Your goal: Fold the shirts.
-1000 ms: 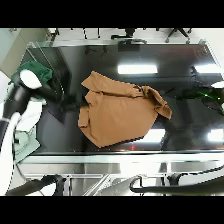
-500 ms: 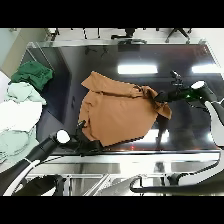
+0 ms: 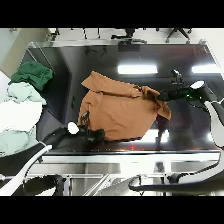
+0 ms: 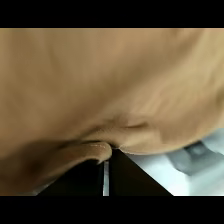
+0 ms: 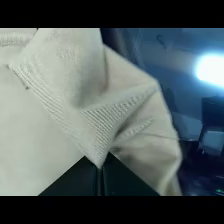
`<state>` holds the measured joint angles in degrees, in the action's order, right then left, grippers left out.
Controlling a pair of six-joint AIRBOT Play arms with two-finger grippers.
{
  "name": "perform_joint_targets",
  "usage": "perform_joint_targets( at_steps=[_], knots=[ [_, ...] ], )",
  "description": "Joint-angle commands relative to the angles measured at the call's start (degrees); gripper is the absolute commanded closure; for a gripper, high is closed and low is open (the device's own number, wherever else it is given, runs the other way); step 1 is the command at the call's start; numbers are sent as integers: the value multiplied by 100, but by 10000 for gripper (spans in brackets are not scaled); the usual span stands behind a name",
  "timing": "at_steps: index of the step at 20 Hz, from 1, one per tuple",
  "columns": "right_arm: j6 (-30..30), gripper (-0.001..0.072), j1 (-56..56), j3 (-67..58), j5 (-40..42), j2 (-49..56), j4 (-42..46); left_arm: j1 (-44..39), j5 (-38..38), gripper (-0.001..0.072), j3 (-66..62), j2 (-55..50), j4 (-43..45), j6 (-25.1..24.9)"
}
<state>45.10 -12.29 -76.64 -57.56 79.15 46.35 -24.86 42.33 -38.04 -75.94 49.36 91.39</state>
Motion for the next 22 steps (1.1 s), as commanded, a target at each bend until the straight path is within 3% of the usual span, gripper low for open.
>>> perform_joint_targets(
  at_steps=[1, 4, 8, 12, 18, 19, 20, 21, 22],
  knots=[
    [238, 691, -236, 7, -291, -306, 0, 1075, 1207, 694, -953, 164, 1029, -280],
    [739, 692, -662, 341, -960, -774, 0, 2402, 2055, 694, -1812, 492, 1731, -334],
    [1220, 691, -813, 1862, -1506, -1735, -39, 3624, 3038, 694, -2555, 199, 1615, -1001],
    [1106, 690, -522, 2924, -1576, -2227, -745, 3633, 3230, 693, -2863, -629, 1281, -1342],
    [1106, 688, -463, 2951, -1373, -2225, -868, 3141, 3657, 688, -3869, -1609, 1204, -1329],
    [1106, 651, -463, 2951, -1335, -2225, -866, 3064, 3873, 682, -4035, -1641, 1207, -1331],
    [1104, 516, -463, 2951, -1296, -2223, -863, 2999, 4019, 427, -4111, -1628, 1207, -1329],
    [1088, 444, -463, 2951, -1228, -2223, -841, 2918, 4140, 81, -4072, -1563, 1209, -1252],
    [1060, 444, -466, 2951, -1154, -2223, -791, 2872, 4181, 34, -3912, -1462, 1209, -1222]
  ],
)
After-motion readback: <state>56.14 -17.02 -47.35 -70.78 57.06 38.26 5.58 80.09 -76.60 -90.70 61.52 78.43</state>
